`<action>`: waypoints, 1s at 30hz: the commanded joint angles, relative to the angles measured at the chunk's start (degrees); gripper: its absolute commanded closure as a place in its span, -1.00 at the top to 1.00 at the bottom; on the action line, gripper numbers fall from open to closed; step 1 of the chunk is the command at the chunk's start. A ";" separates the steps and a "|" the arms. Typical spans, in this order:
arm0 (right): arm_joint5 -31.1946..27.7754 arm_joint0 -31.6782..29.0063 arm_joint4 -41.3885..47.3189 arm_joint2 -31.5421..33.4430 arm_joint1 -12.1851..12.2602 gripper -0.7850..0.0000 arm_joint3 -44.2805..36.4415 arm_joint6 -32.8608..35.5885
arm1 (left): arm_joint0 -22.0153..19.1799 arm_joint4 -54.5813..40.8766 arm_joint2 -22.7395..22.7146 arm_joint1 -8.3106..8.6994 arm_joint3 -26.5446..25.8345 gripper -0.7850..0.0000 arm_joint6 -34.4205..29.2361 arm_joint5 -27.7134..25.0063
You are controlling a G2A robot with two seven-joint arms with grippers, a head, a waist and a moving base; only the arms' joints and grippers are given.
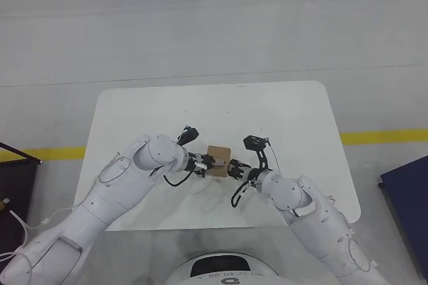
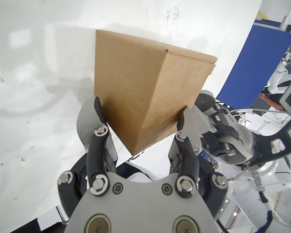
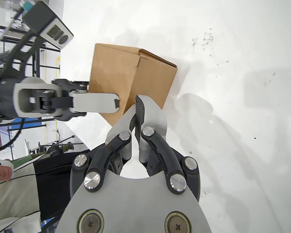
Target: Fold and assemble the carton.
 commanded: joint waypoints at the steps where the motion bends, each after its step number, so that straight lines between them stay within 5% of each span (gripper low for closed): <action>1: 0.68 -0.06 0.48 1.13 0.07 -1.00 -1.27 -0.63 | 0.47 -0.74 -1.45 0.36 -0.48 0.51 0.05 -0.25; 4: 1.33 -1.48 0.36 3.64 0.43 -1.00 -5.09 -1.56 | 2.11 -2.17 -5.62 1.53 -2.81 0.63 0.13 -0.87; 10: 1.10 -4.74 -2.86 5.00 1.00 -1.00 -13.13 -1.51 | 9.22 -2.35 -17.50 5.09 -9.55 0.44 0.50 -0.83; 13: 1.28 -4.55 -5.34 3.74 1.00 -0.54 -14.65 -1.32 | 13.03 -1.05 -21.82 6.41 -11.16 0.46 1.13 -0.07; 16: 1.91 -3.26 -7.73 2.28 0.90 -0.47 -14.26 -0.73 | 15.75 -1.52 -23.97 7.00 -11.70 0.40 1.42 -0.42; 21: 3.68 -0.04 -10.03 -1.00 0.39 -0.47 -11.50 0.61 | 15.98 -1.92 -22.05 6.69 -9.29 0.29 1.47 -1.39; 30: 5.88 3.61 -10.82 -4.23 -0.46 -0.33 -8.53 1.43 | 9.22 -1.41 -13.78 4.34 -1.41 0.15 1.42 -1.15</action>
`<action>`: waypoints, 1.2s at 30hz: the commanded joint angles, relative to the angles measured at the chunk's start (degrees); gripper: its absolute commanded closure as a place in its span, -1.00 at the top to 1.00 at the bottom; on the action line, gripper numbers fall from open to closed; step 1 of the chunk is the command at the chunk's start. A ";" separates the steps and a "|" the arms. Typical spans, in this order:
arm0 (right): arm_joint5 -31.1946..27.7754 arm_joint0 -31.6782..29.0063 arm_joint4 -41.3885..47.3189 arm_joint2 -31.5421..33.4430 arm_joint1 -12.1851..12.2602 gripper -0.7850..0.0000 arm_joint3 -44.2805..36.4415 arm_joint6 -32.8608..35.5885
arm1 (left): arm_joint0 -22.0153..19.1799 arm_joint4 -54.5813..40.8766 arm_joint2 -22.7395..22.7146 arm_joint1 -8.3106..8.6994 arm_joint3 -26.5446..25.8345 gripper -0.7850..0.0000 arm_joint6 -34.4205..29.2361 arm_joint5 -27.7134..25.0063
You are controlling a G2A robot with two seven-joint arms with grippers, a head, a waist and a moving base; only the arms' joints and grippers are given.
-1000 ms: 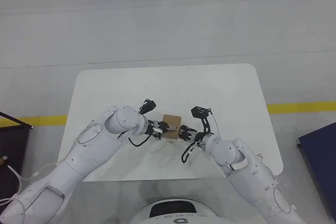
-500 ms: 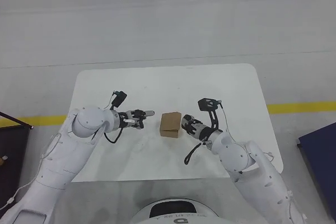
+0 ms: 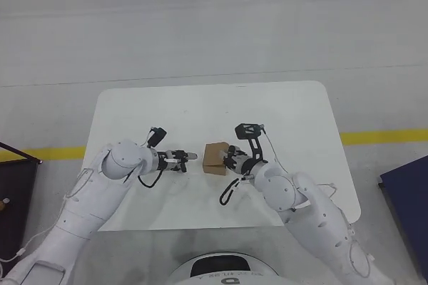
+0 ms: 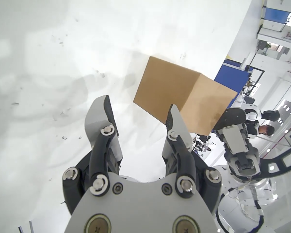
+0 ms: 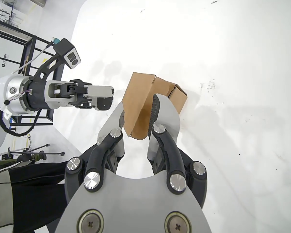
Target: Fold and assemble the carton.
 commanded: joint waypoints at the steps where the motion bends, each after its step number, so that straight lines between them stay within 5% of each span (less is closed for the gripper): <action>1: 0.34 0.29 -0.18 -0.31 -0.10 -0.33 0.16 0.00 | -1.25 -0.32 1.27 -0.46 1.50 0.15 0.03 -0.25; 18: 1.07 2.67 9.60 0.58 -1.15 -0.33 3.87 1.11 | -6.03 -2.17 5.68 -2.63 7.56 0.14 -0.29 -1.62; 22: 1.00 3.03 10.39 0.65 -1.24 -0.47 4.38 1.24 | -6.32 -2.22 5.85 -2.77 7.93 0.15 -0.43 -1.89; 25: 1.19 3.36 10.44 0.47 -1.31 -1.00 4.76 1.29 | -6.58 -2.12 5.88 -2.85 8.01 0.16 -0.46 -1.80; 36: 3.28 4.22 10.18 -0.08 -1.55 -1.00 5.65 1.57 | -6.74 -1.84 5.63 -2.88 8.03 0.18 -0.86 -1.84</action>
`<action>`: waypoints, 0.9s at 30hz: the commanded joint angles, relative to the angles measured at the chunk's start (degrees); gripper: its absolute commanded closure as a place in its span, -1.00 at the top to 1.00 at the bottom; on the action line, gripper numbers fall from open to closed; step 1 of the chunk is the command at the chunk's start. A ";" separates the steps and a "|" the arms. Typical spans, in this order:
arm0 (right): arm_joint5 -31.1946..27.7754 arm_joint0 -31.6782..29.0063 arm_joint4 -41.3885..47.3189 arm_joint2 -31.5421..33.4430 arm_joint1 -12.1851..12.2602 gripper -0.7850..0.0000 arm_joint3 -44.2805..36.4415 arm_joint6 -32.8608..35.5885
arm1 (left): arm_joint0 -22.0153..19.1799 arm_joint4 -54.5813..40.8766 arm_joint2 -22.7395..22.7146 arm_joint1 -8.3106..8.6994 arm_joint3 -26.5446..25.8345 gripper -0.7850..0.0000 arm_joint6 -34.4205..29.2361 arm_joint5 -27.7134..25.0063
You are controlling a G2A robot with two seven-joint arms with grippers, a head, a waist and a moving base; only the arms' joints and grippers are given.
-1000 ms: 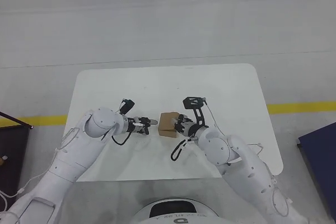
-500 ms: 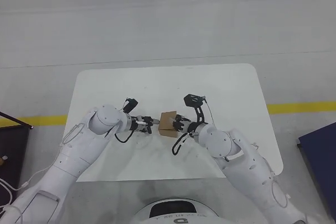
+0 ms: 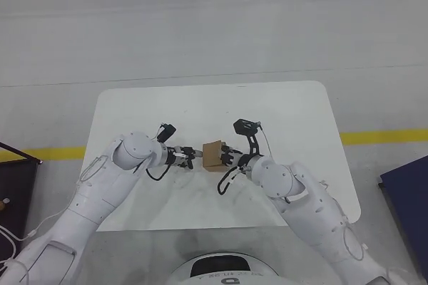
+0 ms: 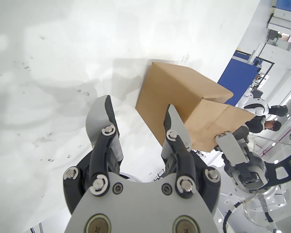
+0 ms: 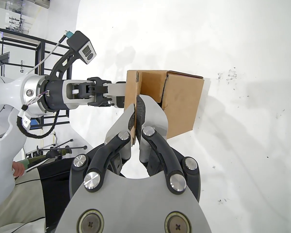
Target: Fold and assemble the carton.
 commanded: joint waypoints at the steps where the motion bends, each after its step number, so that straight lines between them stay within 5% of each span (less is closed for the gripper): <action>1: 0.33 0.09 0.07 0.09 -0.03 -1.00 0.18 -0.09 | -0.04 -0.05 -0.12 0.00 -0.03 0.18 -0.02 0.07; 2: 0.61 0.12 0.04 0.17 -0.04 -1.00 0.26 -0.25 | -0.07 0.00 -0.21 0.02 -0.08 0.19 -0.05 0.02; 3: 0.81 0.12 0.09 0.29 -0.05 -0.29 0.23 -0.44 | -0.10 -0.03 -0.36 0.05 -0.13 0.19 -0.14 -0.01; 4: 0.90 0.05 0.20 0.47 -0.05 -0.08 0.17 -0.53 | -0.07 -0.11 -0.60 0.09 -0.16 0.20 -0.11 -0.03; 14: 0.85 -3.42 0.28 5.58 0.81 -0.22 -2.59 -1.16 | 2.03 -0.28 -4.10 1.23 -4.19 0.21 -0.46 -0.45; 27: -0.19 -3.52 2.74 6.11 0.70 -0.36 2.00 -1.77 | 0.40 0.75 -0.80 0.22 -4.06 0.20 -0.45 0.48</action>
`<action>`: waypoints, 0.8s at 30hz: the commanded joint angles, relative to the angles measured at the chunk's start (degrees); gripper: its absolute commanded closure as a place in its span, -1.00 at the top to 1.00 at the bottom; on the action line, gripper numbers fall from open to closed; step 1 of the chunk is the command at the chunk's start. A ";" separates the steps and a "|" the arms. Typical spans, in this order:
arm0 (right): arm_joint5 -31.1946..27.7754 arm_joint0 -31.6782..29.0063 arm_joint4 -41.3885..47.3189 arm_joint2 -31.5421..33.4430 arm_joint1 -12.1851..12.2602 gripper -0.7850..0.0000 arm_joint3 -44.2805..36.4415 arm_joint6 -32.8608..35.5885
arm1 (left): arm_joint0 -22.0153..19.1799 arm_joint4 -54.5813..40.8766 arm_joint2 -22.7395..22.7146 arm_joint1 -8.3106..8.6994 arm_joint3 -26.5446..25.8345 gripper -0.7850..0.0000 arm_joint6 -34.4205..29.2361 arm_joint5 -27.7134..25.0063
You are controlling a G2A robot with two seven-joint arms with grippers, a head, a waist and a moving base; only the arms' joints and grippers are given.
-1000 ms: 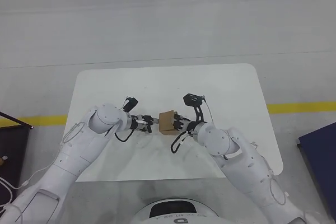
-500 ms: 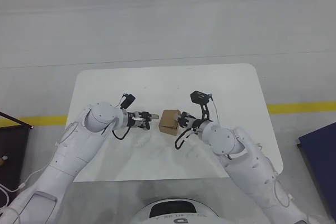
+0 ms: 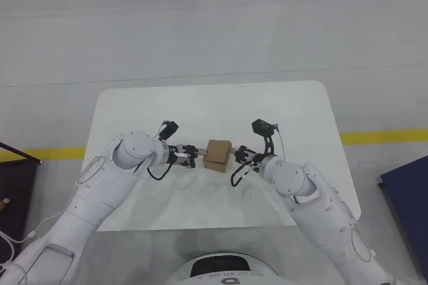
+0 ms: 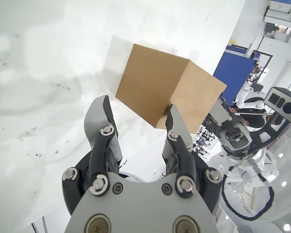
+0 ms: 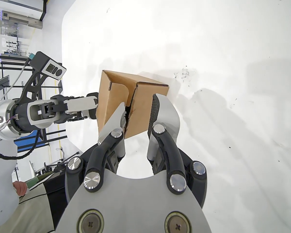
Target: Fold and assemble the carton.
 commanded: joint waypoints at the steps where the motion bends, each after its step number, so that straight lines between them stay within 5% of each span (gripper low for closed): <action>1: -0.10 -0.08 0.13 0.01 0.00 -0.35 -0.01 -0.10 | -0.32 -0.02 0.22 -0.11 0.32 0.20 -0.04 -0.05; 24: 0.59 0.94 -2.64 -2.16 -0.07 -0.26 1.10 1.04 | -1.76 0.72 1.67 -0.86 2.09 0.30 -0.23 -0.09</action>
